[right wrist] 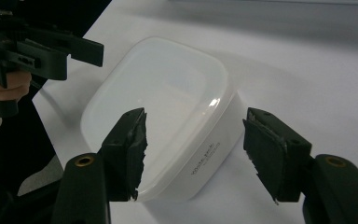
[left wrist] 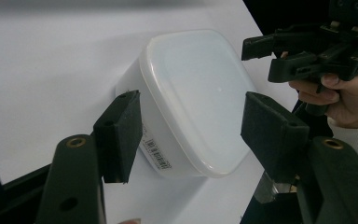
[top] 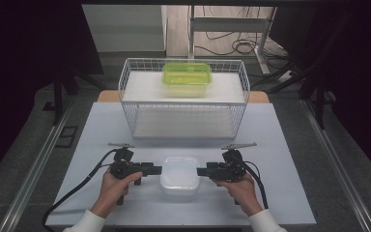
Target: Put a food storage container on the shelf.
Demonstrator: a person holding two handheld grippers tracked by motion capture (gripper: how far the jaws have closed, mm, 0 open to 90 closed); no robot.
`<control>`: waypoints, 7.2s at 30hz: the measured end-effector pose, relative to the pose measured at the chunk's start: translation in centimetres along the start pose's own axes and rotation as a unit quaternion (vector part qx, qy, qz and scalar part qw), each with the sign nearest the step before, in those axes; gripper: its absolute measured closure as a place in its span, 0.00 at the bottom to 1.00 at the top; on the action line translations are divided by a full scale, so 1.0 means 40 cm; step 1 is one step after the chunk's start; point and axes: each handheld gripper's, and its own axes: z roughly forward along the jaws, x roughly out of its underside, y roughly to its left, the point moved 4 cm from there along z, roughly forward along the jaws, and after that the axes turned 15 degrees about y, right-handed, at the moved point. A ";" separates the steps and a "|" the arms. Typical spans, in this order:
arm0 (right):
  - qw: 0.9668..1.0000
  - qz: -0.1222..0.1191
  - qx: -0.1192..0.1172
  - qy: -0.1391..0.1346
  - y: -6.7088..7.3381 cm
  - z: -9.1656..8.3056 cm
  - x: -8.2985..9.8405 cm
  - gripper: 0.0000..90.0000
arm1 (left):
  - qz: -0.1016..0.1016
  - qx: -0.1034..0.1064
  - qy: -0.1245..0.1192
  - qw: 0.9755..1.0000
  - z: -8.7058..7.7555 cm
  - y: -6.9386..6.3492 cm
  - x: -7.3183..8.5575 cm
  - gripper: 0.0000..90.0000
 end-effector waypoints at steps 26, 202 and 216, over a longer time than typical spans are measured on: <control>0.997 0.045 -0.064 0.015 -0.019 0.031 0.017 0.63 | -0.031 0.040 0.016 0.999 0.047 0.023 0.002 0.62; 0.984 -0.080 -0.032 -0.154 0.100 -0.401 -0.448 0.89 | 0.135 -0.021 -0.125 0.983 -0.329 -0.219 -0.480 0.89; 0.986 -0.058 -0.033 -0.151 0.066 -0.413 -0.558 0.89 | 0.117 -0.027 -0.119 0.986 -0.358 -0.184 -0.589 0.89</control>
